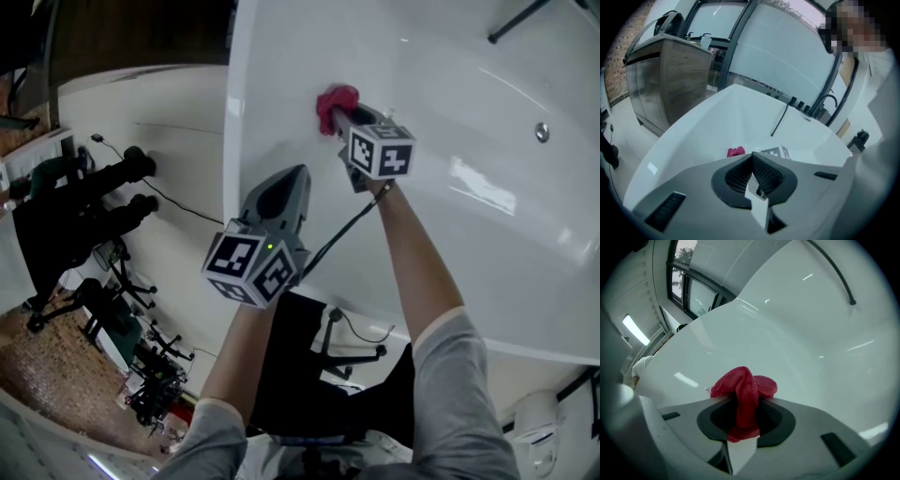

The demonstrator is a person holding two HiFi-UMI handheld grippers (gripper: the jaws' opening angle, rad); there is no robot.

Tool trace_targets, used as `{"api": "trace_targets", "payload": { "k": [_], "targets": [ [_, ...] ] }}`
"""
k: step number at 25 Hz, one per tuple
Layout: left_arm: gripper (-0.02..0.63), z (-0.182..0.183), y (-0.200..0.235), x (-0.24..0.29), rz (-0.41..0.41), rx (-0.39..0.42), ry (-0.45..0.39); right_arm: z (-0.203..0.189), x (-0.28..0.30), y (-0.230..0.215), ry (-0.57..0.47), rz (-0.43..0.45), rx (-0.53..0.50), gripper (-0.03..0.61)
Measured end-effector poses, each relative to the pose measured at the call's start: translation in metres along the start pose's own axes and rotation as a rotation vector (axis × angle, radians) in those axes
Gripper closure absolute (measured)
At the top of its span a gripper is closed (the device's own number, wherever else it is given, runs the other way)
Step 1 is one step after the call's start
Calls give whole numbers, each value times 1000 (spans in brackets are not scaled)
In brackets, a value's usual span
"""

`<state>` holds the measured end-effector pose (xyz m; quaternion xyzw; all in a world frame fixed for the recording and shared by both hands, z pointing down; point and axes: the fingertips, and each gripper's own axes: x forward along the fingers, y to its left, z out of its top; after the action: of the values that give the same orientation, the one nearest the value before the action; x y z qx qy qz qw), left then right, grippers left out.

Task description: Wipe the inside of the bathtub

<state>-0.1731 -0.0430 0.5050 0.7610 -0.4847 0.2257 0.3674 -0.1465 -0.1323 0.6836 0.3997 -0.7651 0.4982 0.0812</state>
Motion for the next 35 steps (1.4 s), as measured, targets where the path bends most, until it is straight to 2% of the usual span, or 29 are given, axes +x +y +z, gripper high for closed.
{"api": "trace_targets", "payload": {
  "k": [3,5,9,14,17,20,28,31,35],
  "targets": [
    [607,-2,-1,3,-5,4,11,-40,-6,10,48,23,21,476],
    [607,-1,0,6,-10,0,15,-46,-5,14,53,19,32,476],
    [607,0,0,13,-25,8,25,-33,7,3,54,-17,19,477],
    [607,4,-1,27,-30,23,25,12,24,-38,18,-95,15,477],
    [607,6,5,37,-30,21,32,25,29,-47,-1,-102,-12,477],
    [607,2,11,48,-32,24,54,10,26,-47,3,-78,35,476],
    [607,-19,12,70,-40,60,128,-76,14,-45,139,-24,60,476],
    [607,-29,10,81,-46,78,156,-75,17,-51,133,-49,25,476],
    [607,-39,4,100,-55,101,188,-51,28,-82,103,-136,8,476]
  ]
}}
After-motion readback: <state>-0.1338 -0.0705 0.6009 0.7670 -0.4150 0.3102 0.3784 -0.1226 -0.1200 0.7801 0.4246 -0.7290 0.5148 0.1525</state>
